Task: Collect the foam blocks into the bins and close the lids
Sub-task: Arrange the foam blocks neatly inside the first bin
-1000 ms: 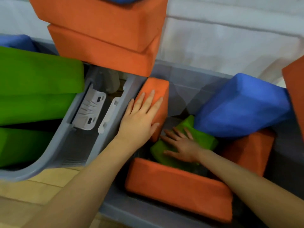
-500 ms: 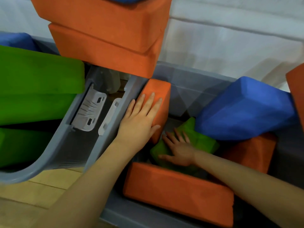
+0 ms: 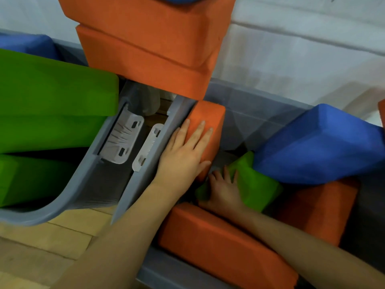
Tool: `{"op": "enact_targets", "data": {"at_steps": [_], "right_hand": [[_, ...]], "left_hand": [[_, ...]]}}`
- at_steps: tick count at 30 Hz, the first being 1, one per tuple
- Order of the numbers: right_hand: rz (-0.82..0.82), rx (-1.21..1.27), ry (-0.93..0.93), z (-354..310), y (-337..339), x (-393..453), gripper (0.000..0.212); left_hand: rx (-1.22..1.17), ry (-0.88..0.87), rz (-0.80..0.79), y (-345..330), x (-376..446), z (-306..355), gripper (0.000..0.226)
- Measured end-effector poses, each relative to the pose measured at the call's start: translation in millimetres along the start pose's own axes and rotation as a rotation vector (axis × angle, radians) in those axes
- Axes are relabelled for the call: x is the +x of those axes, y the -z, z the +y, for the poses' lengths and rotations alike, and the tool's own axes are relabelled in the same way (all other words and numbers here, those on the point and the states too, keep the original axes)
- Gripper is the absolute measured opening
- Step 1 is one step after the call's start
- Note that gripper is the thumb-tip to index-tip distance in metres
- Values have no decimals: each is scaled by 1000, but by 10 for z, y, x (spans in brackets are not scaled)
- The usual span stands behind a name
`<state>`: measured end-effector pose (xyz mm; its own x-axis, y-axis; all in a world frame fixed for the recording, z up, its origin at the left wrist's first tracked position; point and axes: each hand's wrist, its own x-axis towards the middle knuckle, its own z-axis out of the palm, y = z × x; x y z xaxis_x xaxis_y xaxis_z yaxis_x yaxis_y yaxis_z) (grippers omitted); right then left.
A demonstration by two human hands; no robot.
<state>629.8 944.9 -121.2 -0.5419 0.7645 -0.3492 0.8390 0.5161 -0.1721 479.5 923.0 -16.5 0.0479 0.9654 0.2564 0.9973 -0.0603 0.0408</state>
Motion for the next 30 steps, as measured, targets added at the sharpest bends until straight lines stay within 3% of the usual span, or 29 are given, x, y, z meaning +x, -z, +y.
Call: {"op": "enact_targets", "data": {"at_steps": [8, 11, 13, 16, 18, 21, 23, 30], "right_hand": [[65, 15, 57, 65, 157, 5, 64], [228, 60, 105, 169, 417, -140, 45], [427, 34, 136, 238, 604, -317, 39], [753, -55, 73, 318, 967, -607, 48], [874, -123, -66, 446, 1251, -741, 64], [858, -124, -362, 705, 1518, -777, 83], [825, -37, -428, 828, 1547, -793, 80], [823, -40, -234, 886, 1495, -917, 68]], "left_hand": [[30, 19, -36, 22, 19, 34, 75], [23, 13, -47, 38, 9, 88, 60], [10, 29, -49, 84, 16, 156, 53], [-31, 18, -25, 125, 41, 285, 51], [-91, 3, -25, 151, 94, 414, 51], [-218, -39, -90, 176, 251, 655, 53], [-252, -78, -127, 206, 372, 782, 56], [-370, -224, -229, 130, 545, 906, 80]]}}
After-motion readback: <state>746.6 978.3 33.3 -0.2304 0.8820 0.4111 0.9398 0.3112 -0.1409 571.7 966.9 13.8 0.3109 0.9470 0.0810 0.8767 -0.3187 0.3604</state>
